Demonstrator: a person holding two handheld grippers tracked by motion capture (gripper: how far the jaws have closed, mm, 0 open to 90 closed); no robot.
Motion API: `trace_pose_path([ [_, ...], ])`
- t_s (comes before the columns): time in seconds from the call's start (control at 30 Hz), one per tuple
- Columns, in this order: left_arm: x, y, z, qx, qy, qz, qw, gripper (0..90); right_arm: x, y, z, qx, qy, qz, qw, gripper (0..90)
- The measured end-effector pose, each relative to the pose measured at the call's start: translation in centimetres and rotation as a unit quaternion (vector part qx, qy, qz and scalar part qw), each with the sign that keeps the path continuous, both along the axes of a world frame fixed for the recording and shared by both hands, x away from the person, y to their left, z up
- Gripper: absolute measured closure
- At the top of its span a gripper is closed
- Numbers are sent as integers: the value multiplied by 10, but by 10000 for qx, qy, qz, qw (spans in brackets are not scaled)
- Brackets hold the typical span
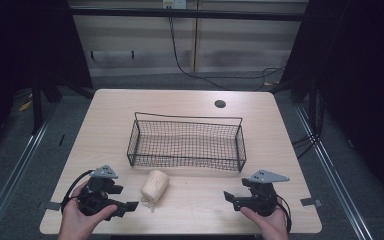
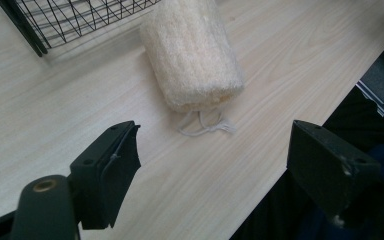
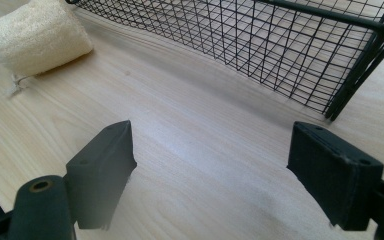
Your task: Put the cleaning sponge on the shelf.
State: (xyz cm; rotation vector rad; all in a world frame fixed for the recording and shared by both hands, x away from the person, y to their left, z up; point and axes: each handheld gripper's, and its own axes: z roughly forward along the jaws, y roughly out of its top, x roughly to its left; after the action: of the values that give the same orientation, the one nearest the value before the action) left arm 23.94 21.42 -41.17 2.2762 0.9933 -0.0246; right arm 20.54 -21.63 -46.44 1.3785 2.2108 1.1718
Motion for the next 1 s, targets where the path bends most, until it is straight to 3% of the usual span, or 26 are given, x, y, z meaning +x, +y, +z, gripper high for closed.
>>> trace_pose_path([
  [0.23,6,-8,9,133,105,52,9998,188,0,0,-1,51,75,48,9999,205],
  [0.33,14,-13,15,121,174,121,9997,254,0,0,0,91,108,79,9999,202],
  [0.5,20,-19,24,230,191,179,9994,249,0,-2,0,104,121,51,9999,197],
  [0.57,22,-21,25,250,229,157,9993,248,0,-2,0,93,136,60,9998,197],
  [0.6,25,-26,26,372,312,47,9988,239,0,-1,0,92,127,72,9999,197],
  [0.7,27,-29,26,371,355,59,9987,231,0,-1,0,86,145,71,9998,197],
  [0.8,33,-36,24,537,474,1,9974,204,0,-1,0,85,151,65,9998,197],
  [0.93,36,-40,26,477,535,-296,9970,164,0,-1,0,98,156,77,9998,197],
  [1.0,38,-43,27,558,576,-248,9965,186,0,-1,-1,92,166,72,9998,196],
])
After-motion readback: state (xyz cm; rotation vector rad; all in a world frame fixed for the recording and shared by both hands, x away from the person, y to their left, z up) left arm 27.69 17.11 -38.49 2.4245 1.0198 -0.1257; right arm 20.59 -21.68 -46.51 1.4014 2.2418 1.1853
